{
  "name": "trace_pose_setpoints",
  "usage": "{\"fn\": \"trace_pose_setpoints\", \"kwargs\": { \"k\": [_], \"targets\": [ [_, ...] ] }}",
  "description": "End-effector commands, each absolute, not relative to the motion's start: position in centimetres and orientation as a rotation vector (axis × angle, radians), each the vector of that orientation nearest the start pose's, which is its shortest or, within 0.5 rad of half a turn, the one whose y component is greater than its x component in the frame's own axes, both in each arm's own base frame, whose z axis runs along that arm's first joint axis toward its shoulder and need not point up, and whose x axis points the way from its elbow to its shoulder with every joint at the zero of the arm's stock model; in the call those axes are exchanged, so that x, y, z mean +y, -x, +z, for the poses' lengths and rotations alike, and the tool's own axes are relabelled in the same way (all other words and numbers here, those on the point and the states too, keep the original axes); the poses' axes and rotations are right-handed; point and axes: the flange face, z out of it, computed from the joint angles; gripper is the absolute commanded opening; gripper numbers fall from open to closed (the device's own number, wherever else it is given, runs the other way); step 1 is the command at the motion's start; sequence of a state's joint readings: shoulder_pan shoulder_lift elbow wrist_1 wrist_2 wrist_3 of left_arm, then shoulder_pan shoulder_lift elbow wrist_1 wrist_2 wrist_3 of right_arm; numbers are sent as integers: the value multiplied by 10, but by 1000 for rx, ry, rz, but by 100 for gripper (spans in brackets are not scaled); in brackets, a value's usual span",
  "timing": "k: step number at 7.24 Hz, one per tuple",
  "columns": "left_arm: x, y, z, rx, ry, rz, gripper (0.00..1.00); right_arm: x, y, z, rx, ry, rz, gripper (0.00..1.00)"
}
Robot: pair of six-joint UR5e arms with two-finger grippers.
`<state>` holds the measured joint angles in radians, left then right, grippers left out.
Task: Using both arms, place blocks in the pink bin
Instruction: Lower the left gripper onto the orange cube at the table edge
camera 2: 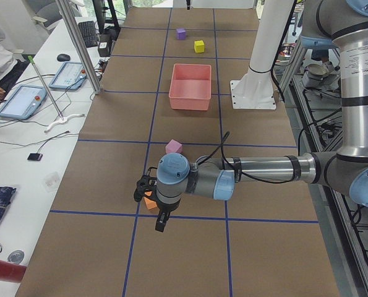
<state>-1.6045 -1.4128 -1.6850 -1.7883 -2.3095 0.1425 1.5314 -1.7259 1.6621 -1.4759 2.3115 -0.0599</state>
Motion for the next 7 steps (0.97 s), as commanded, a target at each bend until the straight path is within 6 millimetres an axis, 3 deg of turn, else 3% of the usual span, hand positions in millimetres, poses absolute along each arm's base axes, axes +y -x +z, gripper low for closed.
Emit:
{"fn": "trace_pose_setpoints", "kwargs": {
  "k": [1,2,3,4,5,7],
  "targets": [
    [-437,79,649,727,-246,177,100,-443,-49,666,-739,-62,-111,100],
    [-439,79,644,727,-263,181,100,-470,-47,639,-746,-114,-126,100],
    [-451,79,630,715,-327,208,100,-479,-46,627,-747,-160,-145,100],
    [-470,79,608,702,-432,251,100,-483,-47,621,-738,-245,-177,100],
    [-485,78,599,701,-477,269,100,-485,-47,610,-736,-315,-201,100],
    [-491,71,601,705,-494,294,100,-479,-47,618,-740,-317,-202,100]
  ]
}}
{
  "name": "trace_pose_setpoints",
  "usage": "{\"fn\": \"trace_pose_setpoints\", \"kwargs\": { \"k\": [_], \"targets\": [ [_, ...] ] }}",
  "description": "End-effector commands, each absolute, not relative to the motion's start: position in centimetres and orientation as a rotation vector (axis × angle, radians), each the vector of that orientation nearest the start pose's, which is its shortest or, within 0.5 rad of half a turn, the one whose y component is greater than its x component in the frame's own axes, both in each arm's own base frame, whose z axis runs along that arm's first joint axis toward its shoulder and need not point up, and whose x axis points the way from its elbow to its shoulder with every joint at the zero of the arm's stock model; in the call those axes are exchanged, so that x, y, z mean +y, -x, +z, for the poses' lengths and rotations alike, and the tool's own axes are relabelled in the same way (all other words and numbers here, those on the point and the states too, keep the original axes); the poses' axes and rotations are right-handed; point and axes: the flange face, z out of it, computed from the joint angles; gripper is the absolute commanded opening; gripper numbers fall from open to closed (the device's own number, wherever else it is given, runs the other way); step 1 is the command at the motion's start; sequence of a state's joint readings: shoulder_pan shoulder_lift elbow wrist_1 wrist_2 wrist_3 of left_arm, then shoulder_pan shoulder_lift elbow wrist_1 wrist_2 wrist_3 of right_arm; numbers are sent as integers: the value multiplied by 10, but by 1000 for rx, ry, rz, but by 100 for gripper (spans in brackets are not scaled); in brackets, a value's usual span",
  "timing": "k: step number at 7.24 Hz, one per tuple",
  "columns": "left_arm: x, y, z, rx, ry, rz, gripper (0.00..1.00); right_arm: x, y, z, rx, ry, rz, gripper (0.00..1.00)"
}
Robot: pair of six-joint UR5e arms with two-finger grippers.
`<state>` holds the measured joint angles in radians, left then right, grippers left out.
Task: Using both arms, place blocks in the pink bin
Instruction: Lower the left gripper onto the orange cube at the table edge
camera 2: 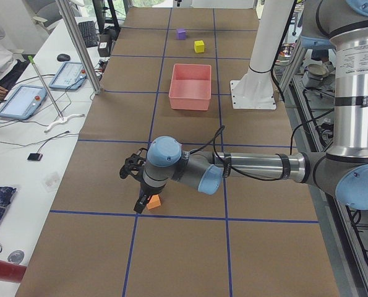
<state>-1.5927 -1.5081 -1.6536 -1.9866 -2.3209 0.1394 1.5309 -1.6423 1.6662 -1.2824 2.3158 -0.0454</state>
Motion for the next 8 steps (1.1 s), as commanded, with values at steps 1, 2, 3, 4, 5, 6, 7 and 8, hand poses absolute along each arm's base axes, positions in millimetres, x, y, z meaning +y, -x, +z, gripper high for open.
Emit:
{"fn": "trace_pose_setpoints", "kwargs": {
  "k": [1,2,3,4,5,6,7,8],
  "targets": [
    [-491,45,604,713,-527,361,100,-480,-47,615,-739,-360,-217,100],
    [-502,8,619,729,-497,433,100,-477,-46,622,-744,-353,-218,100],
    [-512,-32,627,742,-515,516,100,-475,-44,625,-748,-345,-218,100],
    [-518,-47,645,749,-535,554,100,-474,-44,625,-749,-344,-218,100],
    [-513,-65,658,757,-559,605,100,-474,-44,625,-754,-344,-219,100],
    [-508,-82,664,766,-578,649,100,-474,-44,626,-754,-342,-218,100],
    [-505,-94,665,768,-588,693,100,-474,-44,626,-752,-342,-218,100],
    [-500,-93,672,757,-597,737,100,-474,-44,626,-754,-342,-217,100]
  ]
}}
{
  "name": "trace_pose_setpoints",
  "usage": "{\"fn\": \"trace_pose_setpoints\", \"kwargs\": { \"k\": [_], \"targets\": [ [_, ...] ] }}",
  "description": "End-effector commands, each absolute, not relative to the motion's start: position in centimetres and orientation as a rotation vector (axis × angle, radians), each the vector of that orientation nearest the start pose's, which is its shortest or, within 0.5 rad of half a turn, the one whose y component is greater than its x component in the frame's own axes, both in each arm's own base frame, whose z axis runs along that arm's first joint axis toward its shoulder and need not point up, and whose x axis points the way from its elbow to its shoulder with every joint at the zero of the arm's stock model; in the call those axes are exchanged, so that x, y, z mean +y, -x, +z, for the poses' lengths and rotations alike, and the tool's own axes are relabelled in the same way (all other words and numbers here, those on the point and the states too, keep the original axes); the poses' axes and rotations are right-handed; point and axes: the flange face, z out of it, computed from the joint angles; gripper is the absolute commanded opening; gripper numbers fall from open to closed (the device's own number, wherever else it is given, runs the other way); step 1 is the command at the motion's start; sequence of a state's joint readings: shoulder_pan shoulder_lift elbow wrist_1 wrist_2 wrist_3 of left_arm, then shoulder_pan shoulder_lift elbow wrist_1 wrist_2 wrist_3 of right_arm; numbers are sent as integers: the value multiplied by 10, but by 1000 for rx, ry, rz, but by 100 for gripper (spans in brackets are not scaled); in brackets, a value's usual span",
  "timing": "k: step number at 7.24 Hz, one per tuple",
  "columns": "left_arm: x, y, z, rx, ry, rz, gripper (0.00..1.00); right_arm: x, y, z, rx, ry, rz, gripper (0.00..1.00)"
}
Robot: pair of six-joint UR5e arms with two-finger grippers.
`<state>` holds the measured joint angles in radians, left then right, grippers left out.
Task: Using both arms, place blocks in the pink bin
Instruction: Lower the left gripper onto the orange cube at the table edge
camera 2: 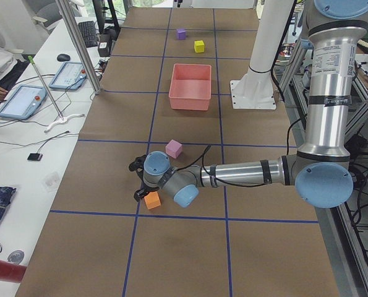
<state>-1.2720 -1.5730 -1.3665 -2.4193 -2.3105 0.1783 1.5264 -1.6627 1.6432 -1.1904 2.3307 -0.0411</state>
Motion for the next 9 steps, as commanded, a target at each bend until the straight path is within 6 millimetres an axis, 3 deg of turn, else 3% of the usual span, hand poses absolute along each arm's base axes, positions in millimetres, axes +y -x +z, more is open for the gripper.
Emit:
{"fn": "trace_pose_setpoints", "kwargs": {
  "k": [1,3,5,9],
  "targets": [
    [-499,-93,677,756,-591,742,100,-474,-44,627,-754,-339,-215,100],
    [-504,-96,676,751,-600,764,100,-474,-43,627,-755,-338,-217,100],
    [-513,-99,690,735,-599,811,100,-474,-42,627,-755,-337,-218,100],
    [-517,-101,698,737,-582,807,100,-474,-41,627,-755,-337,-220,100]
  ]
}}
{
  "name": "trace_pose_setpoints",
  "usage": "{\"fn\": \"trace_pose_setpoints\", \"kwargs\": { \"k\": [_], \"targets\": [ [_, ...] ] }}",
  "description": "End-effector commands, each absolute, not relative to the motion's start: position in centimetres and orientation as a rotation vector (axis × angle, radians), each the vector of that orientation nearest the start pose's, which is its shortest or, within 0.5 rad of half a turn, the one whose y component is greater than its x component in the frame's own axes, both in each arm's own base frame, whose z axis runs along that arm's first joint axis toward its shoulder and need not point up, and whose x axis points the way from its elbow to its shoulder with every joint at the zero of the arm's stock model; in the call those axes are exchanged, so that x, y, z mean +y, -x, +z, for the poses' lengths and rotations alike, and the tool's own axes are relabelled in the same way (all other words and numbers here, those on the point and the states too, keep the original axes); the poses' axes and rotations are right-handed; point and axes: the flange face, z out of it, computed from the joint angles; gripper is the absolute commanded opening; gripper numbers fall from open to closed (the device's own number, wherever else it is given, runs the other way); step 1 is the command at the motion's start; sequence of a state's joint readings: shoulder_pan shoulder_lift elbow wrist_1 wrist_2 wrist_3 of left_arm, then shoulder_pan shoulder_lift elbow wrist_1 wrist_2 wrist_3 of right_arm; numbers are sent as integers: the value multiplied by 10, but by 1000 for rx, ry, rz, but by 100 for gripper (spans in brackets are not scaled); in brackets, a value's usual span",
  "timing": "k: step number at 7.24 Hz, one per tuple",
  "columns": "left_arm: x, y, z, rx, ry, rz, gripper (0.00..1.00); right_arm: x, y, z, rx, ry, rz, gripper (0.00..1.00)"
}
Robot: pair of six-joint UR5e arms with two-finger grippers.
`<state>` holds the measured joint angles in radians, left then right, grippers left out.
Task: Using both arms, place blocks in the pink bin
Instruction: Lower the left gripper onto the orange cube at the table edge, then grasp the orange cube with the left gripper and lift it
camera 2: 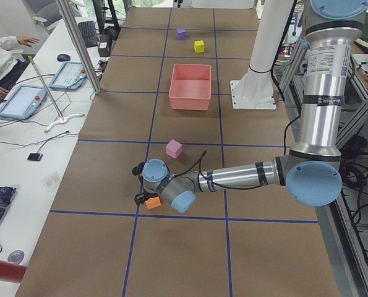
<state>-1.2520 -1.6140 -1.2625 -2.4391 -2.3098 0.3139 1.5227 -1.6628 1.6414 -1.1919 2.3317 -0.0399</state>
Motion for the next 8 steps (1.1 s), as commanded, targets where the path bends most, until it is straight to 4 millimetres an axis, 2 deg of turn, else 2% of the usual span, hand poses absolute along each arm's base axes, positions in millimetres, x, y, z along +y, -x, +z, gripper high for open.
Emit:
{"fn": "trace_pose_setpoints", "kwargs": {
  "k": [1,3,5,6,7,8],
  "targets": [
    [-520,-109,701,743,-570,815,100,-474,-41,627,-755,-337,-220,100],
    [-517,-130,701,758,-551,846,100,-474,-42,628,-754,-335,-220,100],
    [-519,-140,705,762,-536,856,98,-474,-42,628,-753,-336,-220,100],
    [-519,-141,708,763,-531,856,78,-474,-42,628,-754,-335,-220,100],
    [-524,-143,703,765,-538,855,49,-474,-42,628,-754,-335,-220,100],
    [-531,-146,689,776,-555,853,23,-474,-42,628,-754,-335,-220,100]
  ]
}}
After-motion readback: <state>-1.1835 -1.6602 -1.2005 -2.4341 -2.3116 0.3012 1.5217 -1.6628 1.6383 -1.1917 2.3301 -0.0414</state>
